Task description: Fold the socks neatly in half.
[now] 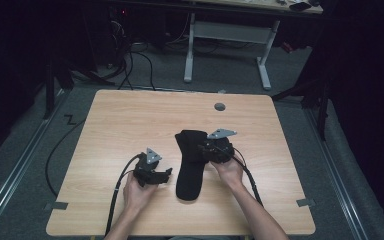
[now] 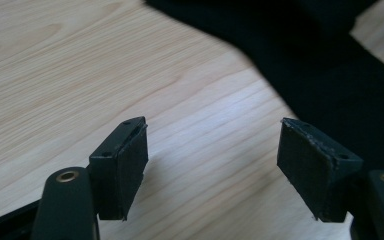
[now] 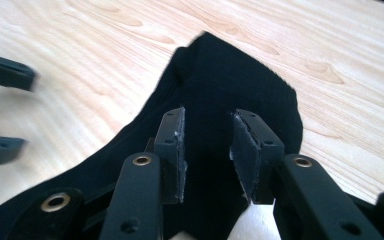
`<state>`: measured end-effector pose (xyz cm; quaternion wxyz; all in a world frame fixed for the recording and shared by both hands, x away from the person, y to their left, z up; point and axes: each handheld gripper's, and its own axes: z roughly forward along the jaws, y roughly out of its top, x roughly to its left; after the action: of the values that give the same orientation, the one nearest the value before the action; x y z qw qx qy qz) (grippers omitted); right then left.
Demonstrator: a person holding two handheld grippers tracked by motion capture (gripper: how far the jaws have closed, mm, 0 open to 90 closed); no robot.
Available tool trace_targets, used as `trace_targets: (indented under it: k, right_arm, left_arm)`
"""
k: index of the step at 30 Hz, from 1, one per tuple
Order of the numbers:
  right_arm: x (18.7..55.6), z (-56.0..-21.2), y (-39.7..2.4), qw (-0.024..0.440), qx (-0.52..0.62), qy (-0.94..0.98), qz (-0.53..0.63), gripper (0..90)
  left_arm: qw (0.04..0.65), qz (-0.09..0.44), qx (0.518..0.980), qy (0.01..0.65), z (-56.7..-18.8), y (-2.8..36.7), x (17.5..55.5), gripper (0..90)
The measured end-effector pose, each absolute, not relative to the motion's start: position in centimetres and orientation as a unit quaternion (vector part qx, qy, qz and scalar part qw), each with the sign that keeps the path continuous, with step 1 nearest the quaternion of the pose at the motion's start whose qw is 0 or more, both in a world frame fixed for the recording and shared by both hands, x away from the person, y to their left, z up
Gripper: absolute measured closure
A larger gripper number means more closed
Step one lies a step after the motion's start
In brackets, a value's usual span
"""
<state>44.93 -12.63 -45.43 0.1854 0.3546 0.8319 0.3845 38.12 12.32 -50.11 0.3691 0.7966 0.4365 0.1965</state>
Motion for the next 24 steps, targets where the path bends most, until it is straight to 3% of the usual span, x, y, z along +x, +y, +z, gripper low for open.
trace_targets:
  k: [8,13,18,24]
  right_arm:
    - [42.5,-46.1,-13.8,0.191,0.332,0.838,0.388,65.3]
    - [41.4,-47.4,-13.1,0.174,0.316,0.846,0.392,76.4]
    - [42.1,-48.3,-12.5,0.163,0.318,0.854,0.379,77.9]
    - [43.3,-49.5,-12.1,0.163,0.345,0.848,0.369,65.7]
  left_arm:
    - [0.365,0.194,0.804,0.427,-50.5,10.4,38.3,29.0]
    - [0.361,0.201,0.806,0.425,-50.7,9.9,38.4,29.3]
    - [0.365,0.203,0.804,0.423,-50.8,9.7,38.5,29.2]
    - [0.365,0.203,0.809,0.414,-50.8,9.3,38.4,29.2]
